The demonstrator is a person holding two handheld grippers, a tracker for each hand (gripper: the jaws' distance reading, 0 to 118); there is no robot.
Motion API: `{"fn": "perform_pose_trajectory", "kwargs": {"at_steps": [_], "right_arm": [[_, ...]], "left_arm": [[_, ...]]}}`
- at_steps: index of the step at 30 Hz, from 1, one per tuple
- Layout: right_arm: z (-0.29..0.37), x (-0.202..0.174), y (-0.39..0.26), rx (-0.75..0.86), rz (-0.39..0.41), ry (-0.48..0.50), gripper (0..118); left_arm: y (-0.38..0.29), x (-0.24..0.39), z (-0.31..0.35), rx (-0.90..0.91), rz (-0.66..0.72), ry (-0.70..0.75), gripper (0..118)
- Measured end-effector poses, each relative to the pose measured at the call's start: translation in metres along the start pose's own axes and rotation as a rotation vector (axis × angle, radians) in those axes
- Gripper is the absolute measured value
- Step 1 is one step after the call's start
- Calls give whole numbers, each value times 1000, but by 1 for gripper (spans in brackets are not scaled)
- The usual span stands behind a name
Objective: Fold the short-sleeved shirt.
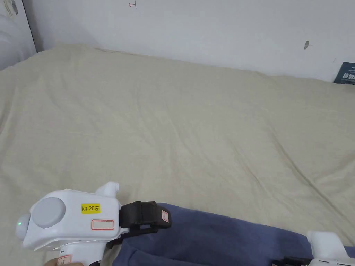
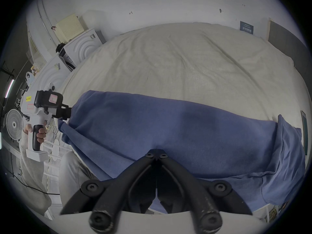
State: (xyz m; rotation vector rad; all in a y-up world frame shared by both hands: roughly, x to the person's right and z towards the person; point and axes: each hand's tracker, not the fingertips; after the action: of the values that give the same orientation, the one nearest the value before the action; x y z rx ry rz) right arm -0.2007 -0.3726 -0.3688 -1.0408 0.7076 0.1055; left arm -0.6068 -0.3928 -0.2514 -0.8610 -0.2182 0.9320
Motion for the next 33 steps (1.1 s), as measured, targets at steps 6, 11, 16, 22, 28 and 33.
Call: {"fn": "perform_pose_trajectory", "kwargs": {"at_steps": [6,11,16,22,28,33], "right_arm": [[3,7,-4,4,-7,13,0],[11,18,-7,19,-27,8,0],[21,37,-11,41,-62,-6,0],[41,59,-20,74,-86,-6,0],[66,93,-31,140,-149,3,0],[90,123,-44,190,-194,9,0]], "left_arm": [[5,-20,-30,-64,99,-8,10],[5,-13,-32,-79,26,0,9],[4,18,-23,-75,-1,59,9],[-3,75,-18,-36,-54,68,9],[-18,158,-70,-117,-152,36,9],[-27,196,-152,-228,-164,66,9]]}}
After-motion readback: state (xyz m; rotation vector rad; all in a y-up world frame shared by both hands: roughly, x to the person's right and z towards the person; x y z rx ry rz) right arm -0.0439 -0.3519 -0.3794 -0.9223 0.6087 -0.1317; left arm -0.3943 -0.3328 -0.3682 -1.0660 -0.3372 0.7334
